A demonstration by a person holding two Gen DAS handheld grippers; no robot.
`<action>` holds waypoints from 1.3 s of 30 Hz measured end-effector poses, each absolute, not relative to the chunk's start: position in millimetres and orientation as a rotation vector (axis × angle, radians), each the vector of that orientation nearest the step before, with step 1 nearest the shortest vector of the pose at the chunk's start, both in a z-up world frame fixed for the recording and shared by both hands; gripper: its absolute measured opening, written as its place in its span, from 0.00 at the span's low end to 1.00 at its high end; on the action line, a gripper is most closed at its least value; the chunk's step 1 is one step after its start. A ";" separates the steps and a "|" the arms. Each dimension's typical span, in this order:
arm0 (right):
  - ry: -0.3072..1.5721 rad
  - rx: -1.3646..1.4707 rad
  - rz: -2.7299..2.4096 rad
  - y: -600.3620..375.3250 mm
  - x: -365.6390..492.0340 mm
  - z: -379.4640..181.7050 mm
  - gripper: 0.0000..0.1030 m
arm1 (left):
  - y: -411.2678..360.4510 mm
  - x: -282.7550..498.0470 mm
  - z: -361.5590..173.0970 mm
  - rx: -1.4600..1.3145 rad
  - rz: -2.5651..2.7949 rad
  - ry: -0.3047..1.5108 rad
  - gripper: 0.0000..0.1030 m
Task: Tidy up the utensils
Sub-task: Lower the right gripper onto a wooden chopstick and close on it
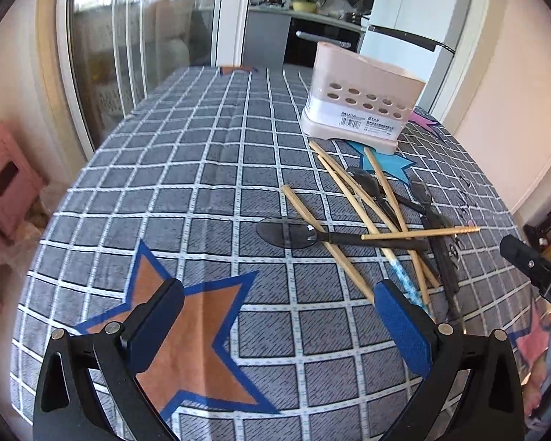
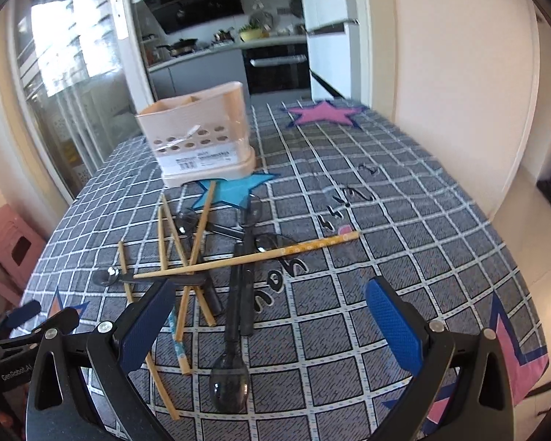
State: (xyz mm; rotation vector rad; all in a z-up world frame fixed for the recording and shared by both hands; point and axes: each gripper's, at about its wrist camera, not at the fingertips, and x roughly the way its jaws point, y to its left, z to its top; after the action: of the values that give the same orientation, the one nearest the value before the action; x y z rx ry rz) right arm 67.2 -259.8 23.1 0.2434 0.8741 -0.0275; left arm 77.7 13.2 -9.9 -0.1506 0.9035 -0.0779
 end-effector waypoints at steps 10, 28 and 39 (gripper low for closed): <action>1.089 0.586 -0.063 -294.4 114.9 -6.3 0.98 | 10.3 94.5 -14.8 -0.111 -0.078 0.946 1.00; 1.341 0.668 -0.322 -298.6 192.6 -39.2 0.39 | 27.9 191.4 -32.1 -0.260 -0.110 1.234 1.00; 1.297 0.683 -0.142 -306.4 187.8 -41.1 0.08 | 14.8 215.5 -37.0 -0.218 -0.116 1.321 0.94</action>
State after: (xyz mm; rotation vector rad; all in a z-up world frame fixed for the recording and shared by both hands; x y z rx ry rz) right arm 187.8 -306.4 -41.1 0.6828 1.2968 -0.1422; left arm 215.5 14.8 -37.0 -0.2180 1.3208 -0.1160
